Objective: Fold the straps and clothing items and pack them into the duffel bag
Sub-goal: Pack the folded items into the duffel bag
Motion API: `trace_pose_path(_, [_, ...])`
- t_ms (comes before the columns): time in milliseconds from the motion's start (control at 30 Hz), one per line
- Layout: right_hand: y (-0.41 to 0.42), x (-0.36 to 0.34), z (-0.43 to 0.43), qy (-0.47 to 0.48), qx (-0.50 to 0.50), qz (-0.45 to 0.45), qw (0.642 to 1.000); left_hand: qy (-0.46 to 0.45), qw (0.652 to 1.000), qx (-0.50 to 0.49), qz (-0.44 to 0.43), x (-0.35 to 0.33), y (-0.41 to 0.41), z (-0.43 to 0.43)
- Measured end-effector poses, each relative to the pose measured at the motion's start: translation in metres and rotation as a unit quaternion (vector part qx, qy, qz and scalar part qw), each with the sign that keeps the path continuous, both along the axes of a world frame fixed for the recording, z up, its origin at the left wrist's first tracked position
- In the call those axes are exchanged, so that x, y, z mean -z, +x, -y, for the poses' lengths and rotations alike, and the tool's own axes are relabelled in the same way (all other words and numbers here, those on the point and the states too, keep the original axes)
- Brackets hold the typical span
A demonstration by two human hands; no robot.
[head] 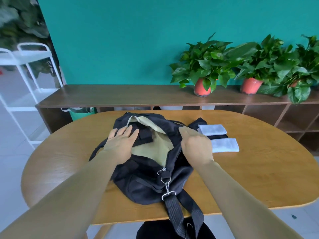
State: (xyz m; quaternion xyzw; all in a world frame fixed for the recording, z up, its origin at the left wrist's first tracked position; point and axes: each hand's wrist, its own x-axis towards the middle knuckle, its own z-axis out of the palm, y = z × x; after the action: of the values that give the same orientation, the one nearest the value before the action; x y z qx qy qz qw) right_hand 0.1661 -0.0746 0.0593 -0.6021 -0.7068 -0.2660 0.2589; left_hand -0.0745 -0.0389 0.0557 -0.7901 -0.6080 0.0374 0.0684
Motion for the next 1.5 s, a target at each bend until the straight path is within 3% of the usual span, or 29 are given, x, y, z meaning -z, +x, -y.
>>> trace_pose_path(133, [-0.050, 0.018, -0.029, -0.019, -0.075, 0.024, 0.997, -0.003, 1.000, -0.022, 0.014, 0.004, -0.026, -0.014])
trace_pose_path(433, [-0.107, 0.046, -0.097, -0.147, -0.079, 0.069, 0.984, 0.009, 0.998, -0.012, 0.055, 0.013, -0.050, -0.062])
trace_pose_path(733, [-0.116, 0.059, -0.143, -0.098, -0.047, 0.045, 0.993, 0.021, 0.997, 0.007, 0.068, 0.028, -0.055, -0.090])
trace_pose_path(1200, [-0.122, 0.065, -0.158, -0.156, 0.007, 0.116, 0.981, 0.016, 0.998, 0.019, 0.049, 0.033, -0.052, -0.087])
trace_pose_path(1500, [-0.124, 0.080, -0.158, -0.219, -0.031, 0.113, 0.969, 0.009, 0.999, 0.014, 0.047, 0.035, -0.052, -0.086])
